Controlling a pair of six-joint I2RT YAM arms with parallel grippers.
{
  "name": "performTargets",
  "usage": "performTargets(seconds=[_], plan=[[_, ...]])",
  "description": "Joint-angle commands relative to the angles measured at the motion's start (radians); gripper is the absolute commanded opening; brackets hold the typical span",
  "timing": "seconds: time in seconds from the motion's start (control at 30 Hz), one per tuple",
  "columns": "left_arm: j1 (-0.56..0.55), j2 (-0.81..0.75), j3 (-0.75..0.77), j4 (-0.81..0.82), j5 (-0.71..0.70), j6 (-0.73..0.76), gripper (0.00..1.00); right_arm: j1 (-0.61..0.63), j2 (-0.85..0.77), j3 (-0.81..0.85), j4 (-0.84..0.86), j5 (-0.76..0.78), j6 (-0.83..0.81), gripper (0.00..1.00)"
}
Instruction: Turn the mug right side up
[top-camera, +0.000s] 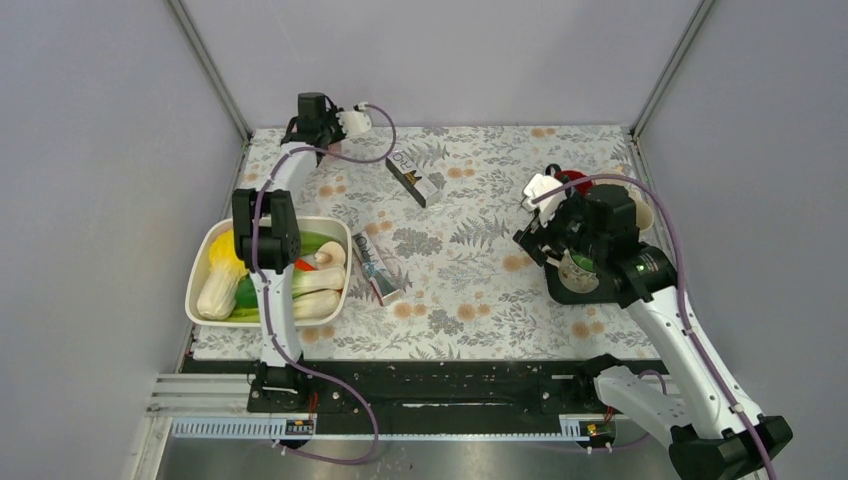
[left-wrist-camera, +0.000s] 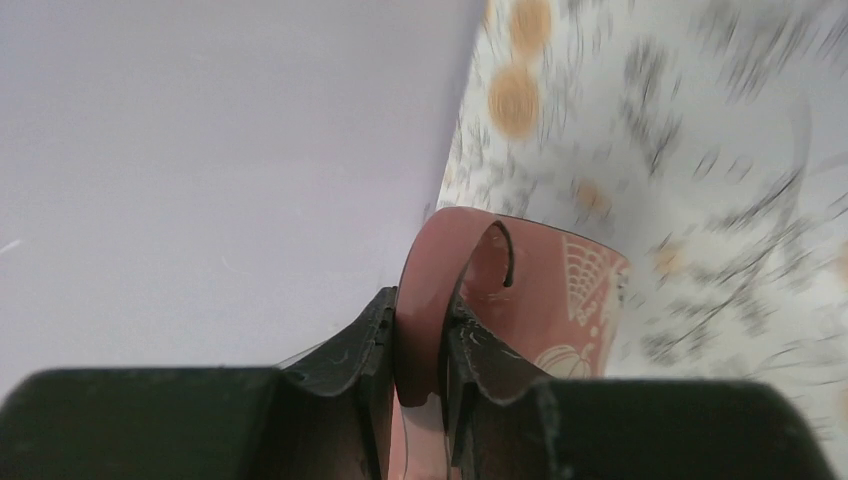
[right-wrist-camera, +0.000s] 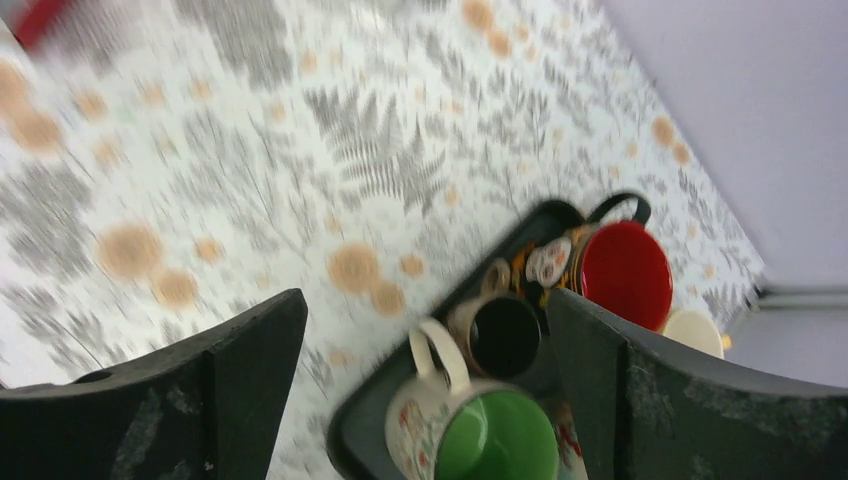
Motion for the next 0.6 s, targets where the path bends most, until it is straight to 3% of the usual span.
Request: performTargets(seconds=[0.0,0.13,0.3,0.4,0.57], plan=[[0.026,-0.245,0.123,-0.105,0.201,-0.546,0.0,0.007,-0.018,0.062,0.175,-0.184,0.244,0.99],[0.043,-0.355,0.099,-0.25,0.483,-0.864,0.0,0.009,-0.014,0.029,0.282,-0.328,0.278,0.99],[0.028,-0.415,0.147,-0.374,0.749,-1.1,0.0,0.042,0.037,0.044,0.373,-0.361,0.344,0.97],[-0.009,-0.449,0.141,-0.422,0.854,-1.128,0.0,0.135,0.096,0.076,0.381,-0.341,0.284,0.96],[-0.106,-0.505,0.132,-0.529,0.902,-1.064,0.0,0.26,0.199,0.203,0.352,-0.351,0.103,0.99]])
